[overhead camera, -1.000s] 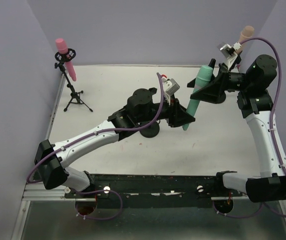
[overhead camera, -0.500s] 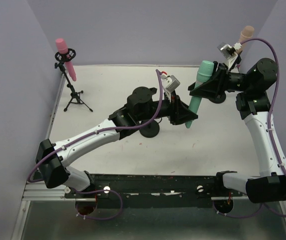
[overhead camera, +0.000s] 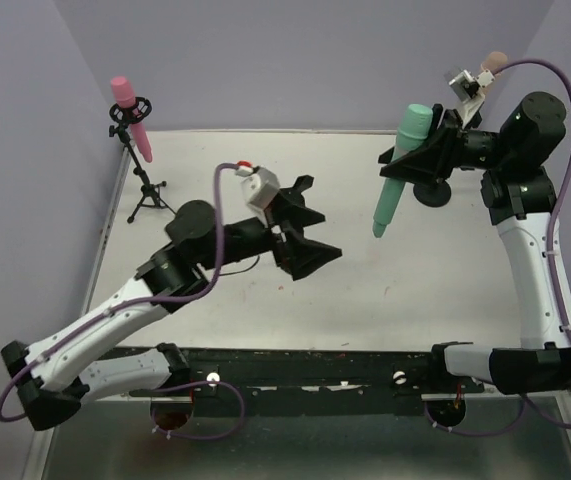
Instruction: Attach the microphones to the stand
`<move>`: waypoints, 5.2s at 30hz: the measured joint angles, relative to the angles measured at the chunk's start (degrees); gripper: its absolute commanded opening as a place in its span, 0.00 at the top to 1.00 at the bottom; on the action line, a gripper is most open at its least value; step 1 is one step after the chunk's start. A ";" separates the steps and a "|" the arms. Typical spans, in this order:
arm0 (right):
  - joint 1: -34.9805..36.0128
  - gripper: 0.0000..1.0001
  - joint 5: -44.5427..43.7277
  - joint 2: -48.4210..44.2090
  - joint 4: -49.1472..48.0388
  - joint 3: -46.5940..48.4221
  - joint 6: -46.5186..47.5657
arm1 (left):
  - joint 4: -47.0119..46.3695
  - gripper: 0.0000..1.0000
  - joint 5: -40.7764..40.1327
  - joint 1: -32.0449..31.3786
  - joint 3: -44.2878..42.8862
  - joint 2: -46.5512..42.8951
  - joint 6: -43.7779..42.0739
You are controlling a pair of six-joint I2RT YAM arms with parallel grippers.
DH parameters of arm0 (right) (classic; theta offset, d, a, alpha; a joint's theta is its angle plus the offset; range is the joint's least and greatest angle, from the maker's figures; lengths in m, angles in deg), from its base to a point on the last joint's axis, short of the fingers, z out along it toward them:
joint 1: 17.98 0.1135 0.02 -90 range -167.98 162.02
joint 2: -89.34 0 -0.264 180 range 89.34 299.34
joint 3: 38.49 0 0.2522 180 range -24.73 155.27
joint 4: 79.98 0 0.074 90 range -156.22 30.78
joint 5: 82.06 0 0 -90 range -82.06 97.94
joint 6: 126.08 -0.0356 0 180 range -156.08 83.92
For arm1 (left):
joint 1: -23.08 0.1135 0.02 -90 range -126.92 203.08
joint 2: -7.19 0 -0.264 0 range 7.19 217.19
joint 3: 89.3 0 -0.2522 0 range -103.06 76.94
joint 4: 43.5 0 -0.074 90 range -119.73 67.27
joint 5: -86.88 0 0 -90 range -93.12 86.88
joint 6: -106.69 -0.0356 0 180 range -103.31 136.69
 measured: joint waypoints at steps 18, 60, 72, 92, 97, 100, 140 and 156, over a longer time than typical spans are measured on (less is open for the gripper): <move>5.20 0.79 -14.16 5.05 16.17 -6.78 32.83 | 5.55 0.02 -1.25 18.95 25.53 -20.06 -37.79; 5.22 0.78 -9.81 -2.16 -5.84 -25.70 26.97 | -33.24 0.41 8.11 22.32 23.17 6.27 -31.10; 5.22 0.78 -9.79 -2.16 -5.86 -25.81 26.95 | -31.56 0.91 8.85 22.38 22.10 6.69 -30.84; 5.22 0.78 -9.79 -1.27 -5.70 -25.81 27.65 | -24.85 0.02 9.99 23.45 20.63 4.79 -28.76; 5.22 0.78 -9.77 -1.07 -5.68 -25.81 27.65 | -24.79 0.13 9.73 23.52 18.95 4.87 -28.85; 5.22 0.78 -9.77 -0.94 -5.68 -25.81 27.65 | -24.70 0.28 9.73 23.56 18.73 5.07 -28.96; 5.84 0.78 -9.57 4.83 9.70 -14.80 38.45 | -17.99 0.89 13.14 25.46 16.02 6.14 -28.83; 22.75 0.78 -29.27 24.13 36.30 22.97 58.21 | -11.30 0.91 20.33 27.93 12.04 6.99 -28.94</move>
